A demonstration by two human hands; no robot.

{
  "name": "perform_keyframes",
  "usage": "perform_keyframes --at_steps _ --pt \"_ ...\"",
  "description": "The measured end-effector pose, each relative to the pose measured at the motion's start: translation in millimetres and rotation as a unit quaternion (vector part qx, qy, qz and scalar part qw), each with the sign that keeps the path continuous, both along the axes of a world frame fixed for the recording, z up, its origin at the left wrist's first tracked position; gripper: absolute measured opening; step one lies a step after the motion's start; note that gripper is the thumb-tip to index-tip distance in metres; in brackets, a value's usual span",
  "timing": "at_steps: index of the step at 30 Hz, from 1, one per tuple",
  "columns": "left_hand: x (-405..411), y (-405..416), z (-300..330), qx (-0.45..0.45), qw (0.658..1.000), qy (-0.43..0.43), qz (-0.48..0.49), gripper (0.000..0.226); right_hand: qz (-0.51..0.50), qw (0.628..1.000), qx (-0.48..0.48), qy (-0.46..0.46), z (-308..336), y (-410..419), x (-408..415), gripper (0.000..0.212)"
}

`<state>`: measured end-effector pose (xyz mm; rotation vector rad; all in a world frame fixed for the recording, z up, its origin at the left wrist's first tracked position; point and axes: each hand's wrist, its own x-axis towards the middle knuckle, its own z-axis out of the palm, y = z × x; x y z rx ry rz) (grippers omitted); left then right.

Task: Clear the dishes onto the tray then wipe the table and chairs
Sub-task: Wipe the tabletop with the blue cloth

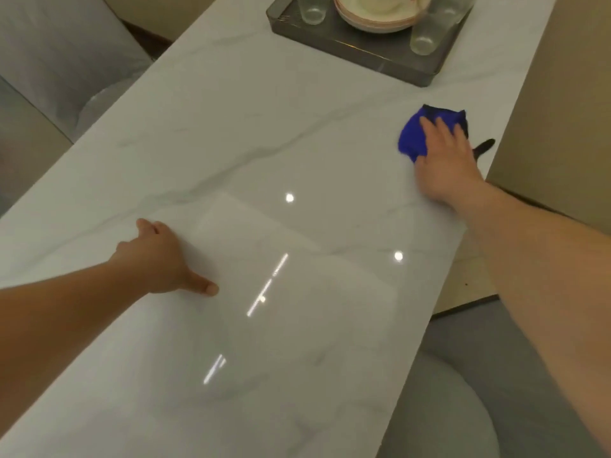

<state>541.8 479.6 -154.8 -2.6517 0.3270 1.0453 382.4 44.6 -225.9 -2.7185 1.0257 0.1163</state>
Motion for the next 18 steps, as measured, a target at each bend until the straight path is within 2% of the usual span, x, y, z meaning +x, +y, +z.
perform_keyframes --at_steps 2,6,9,12,14,16,18 --pt "3.7 -1.5 -2.5 0.020 1.000 0.008 0.002 0.204 0.011 1.000 0.001 0.003 2.0 17.2 -22.9 0.069" --pt "-6.5 -18.0 4.4 0.033 0.999 -0.007 -0.013 0.197 0.109 0.994 0.019 -0.026 9.6 132.9 -75.8 0.074" --pt "-32.7 -40.8 17.9 0.027 0.991 -0.055 -0.116 0.160 0.281 0.958 0.041 -0.040 10.2 222.7 -128.8 0.078" --pt "-63.4 -67.9 25.2 -0.002 0.981 -0.047 -0.187 0.132 0.392 0.917 0.067 -0.033 14.8 228.3 -144.1 0.076" --pt "-84.9 -84.5 29.0 -0.061 0.976 -0.034 -0.204 0.117 0.338 0.940 0.027 -0.043 12.4 189.8 -126.9 0.078" --pt "-109.5 -97.0 36.1 -0.128 0.962 -0.036 -0.239 0.099 0.188 0.981 0.001 -0.052 8.1 132.3 -101.3 0.077" --pt "-133.1 -102.9 42.3 -0.173 0.944 -0.042 -0.278 0.086 0.036 0.999 0.005 -0.039 7.8 75.7 -80.5 0.072"
